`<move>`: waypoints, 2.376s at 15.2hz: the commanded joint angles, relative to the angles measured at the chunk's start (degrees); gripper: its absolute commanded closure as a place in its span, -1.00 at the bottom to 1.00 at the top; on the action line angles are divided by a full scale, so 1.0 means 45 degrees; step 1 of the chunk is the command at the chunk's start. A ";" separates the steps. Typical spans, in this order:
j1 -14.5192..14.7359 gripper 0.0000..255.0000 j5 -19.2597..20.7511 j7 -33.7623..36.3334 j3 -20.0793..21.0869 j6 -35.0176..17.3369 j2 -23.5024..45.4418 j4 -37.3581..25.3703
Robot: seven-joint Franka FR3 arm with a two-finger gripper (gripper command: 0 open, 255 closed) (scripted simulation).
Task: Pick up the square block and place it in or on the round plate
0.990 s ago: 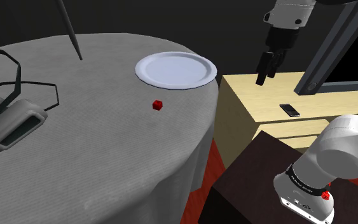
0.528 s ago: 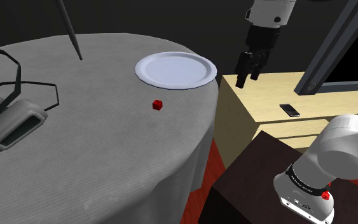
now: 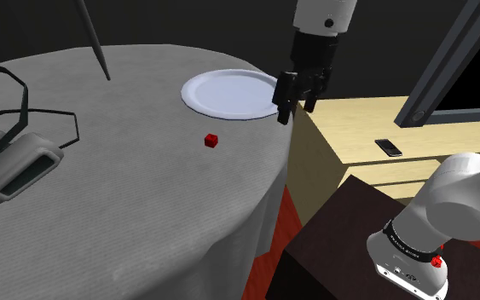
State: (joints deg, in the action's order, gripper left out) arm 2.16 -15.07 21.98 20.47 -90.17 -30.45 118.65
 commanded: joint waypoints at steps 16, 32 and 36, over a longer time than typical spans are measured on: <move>0.0400 -1.00 0.2397 0.5355 0.3944 -0.0743 0.6358 -0.6280; 0.0399 1.00 0.2279 0.5262 0.3936 -0.1727 0.6181 -0.5152; 0.0405 1.00 0.2288 0.5277 0.3943 -0.1737 0.6192 -0.5152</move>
State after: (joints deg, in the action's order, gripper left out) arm 3.97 -4.78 45.72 38.19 -98.02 -2.71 95.30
